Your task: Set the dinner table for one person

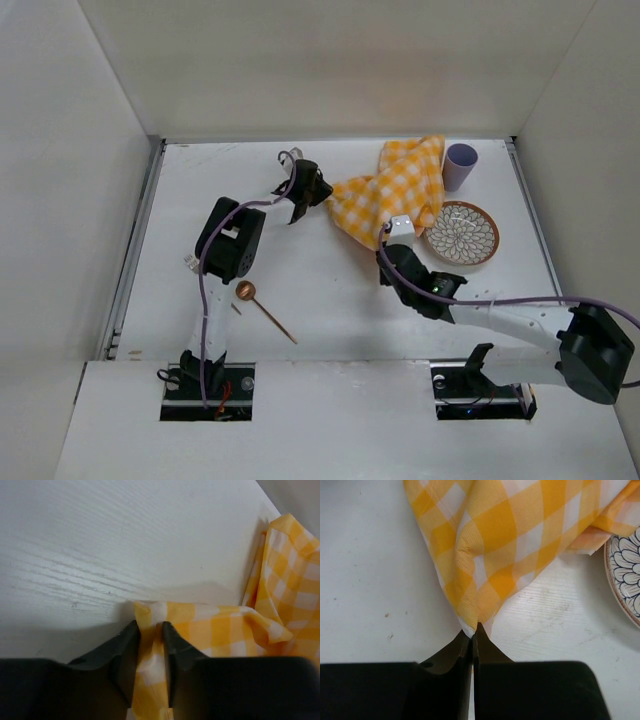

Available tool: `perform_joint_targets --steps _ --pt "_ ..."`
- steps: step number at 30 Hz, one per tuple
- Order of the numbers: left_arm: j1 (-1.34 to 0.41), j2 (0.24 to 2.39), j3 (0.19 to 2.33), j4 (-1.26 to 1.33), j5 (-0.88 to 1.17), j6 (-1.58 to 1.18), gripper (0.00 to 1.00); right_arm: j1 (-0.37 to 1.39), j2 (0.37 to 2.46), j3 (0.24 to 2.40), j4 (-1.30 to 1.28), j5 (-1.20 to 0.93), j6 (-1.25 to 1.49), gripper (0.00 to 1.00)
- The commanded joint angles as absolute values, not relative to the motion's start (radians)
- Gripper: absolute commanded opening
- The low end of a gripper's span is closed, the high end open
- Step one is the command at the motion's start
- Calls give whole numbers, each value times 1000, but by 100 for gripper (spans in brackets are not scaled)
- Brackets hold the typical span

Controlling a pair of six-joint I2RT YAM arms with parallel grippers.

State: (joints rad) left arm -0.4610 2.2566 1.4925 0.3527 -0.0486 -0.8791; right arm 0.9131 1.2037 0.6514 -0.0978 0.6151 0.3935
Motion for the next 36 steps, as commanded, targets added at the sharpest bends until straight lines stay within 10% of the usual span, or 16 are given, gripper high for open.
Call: perform_joint_targets --steps 1,18,29,36 --pt "-458 2255 1516 278 -25 -881 15 863 1175 698 -89 598 422 7" --pt "-104 1636 1197 354 -66 -863 4 772 1214 933 -3 560 227 7" --pt "-136 1238 539 379 -327 -891 55 1067 1239 630 -124 531 365 14" --pt "-200 1131 479 186 -307 -838 64 1058 1188 653 -172 563 396 50"
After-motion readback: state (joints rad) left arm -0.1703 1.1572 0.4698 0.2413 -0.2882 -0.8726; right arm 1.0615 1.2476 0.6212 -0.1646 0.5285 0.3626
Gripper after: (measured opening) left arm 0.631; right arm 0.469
